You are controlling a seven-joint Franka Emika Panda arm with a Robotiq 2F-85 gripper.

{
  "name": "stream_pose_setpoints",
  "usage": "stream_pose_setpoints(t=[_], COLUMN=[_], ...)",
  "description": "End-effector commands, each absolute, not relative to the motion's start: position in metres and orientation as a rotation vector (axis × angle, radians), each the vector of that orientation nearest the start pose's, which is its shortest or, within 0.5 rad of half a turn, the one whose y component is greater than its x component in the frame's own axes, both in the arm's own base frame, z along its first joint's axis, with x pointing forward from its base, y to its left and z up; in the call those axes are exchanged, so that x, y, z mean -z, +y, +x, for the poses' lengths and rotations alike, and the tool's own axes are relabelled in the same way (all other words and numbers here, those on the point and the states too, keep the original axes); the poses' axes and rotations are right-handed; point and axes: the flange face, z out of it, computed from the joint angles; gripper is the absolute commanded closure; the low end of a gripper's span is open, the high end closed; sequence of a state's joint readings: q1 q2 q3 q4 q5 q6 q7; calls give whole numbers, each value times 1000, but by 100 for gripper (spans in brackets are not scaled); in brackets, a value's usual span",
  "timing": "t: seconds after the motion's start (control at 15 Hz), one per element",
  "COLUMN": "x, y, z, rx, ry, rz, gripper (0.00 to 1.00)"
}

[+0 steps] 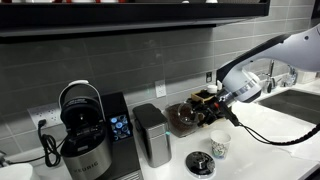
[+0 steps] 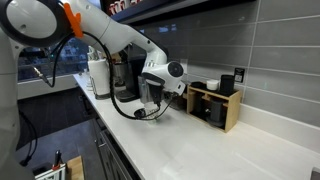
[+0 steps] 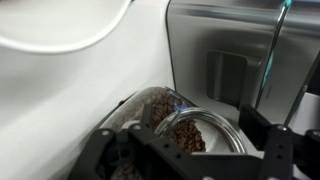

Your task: Pick up the silver spoon, scoop some coffee beans and pour the coffee beans into the paper cup on the kitchen counter, put the silver spoon on the kitchen counter

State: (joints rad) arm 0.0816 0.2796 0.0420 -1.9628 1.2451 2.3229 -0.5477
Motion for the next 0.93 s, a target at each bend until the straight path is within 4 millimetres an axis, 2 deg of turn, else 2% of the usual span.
stream_pose_setpoints(t=[0.0, 0.2, 0.4, 0.53, 0.6, 0.67, 0.73, 0.87], x=[-340, -335, -333, -333, -333, -333, -333, -333], y=[86, 81, 79, 79, 78, 78, 77, 76], z=[621, 622, 624, 626, 627, 628, 628, 630], rx=[251, 232, 226, 226, 226, 228, 229, 228], ry=[312, 352, 372, 382, 387, 393, 396, 404], rz=[-2177, -2167, -2156, -2150, -2147, -2146, -2145, -2144], gripper=[12, 17, 29, 32, 38, 36, 42, 47])
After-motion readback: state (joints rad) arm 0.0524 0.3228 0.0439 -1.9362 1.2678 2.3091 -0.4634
